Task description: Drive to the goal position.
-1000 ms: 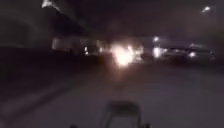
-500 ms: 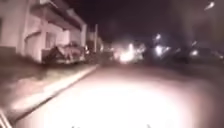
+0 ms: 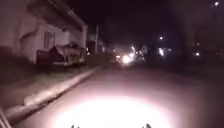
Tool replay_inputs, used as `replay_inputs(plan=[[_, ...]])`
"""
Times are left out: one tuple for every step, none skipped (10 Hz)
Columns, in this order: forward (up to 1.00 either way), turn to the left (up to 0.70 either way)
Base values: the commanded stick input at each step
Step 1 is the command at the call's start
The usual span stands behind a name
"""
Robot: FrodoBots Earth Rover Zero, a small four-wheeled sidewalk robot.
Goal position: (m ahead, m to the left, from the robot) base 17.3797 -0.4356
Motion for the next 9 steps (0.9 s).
replay_inputs(plan=[[0.85, -0.34], [0.85, -0.34], [0.85, -0.04], [0.85, 0.0], [0.85, 0.0], [0.85, 0.0], [0.85, 0.0], [0.85, 0.0], [0.85, -0.12]])
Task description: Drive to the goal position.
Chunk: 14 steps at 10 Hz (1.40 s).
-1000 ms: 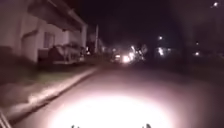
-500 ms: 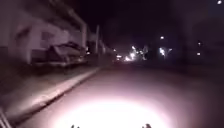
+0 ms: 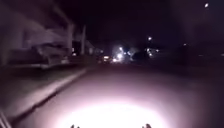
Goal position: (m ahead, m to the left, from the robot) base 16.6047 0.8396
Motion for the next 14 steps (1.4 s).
replay_inputs(plan=[[0.85, -0.28], [0.85, -0.15], [0.85, 0.0], [0.85, 0.0], [0.85, 0.0], [0.85, 0.0], [0.85, 0.0], [0.85, 0.0], [0.85, 0.0], [0.85, 0.0], [0.85, 0.0], [0.85, 0.0], [0.85, 0.0], [0.85, -0.27]])
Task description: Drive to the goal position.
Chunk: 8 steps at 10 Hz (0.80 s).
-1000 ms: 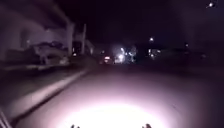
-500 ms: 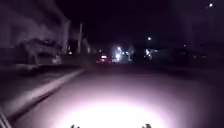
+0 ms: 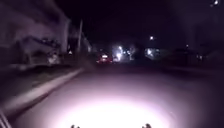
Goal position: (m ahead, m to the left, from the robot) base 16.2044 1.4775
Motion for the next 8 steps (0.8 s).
replay_inputs(plan=[[0.85, -0.34], [0.85, -0.18], [0.85, 0.0], [0.85, 0.0], [0.85, 0.0], [0.85, 0.0], [0.85, -0.34], [0.85, -0.34]])
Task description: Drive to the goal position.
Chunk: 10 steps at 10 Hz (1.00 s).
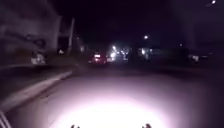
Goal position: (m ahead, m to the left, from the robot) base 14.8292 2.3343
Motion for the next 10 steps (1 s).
replay_inputs(plan=[[0.85, -0.15], [0.85, 0.0], [0.85, 0.0], [0.85, 0.0], [0.85, 0.0], [0.85, 0.0], [0.85, 0.0], [0.85, 0.0], [0.85, 0.0], [0.85, 0.0]])
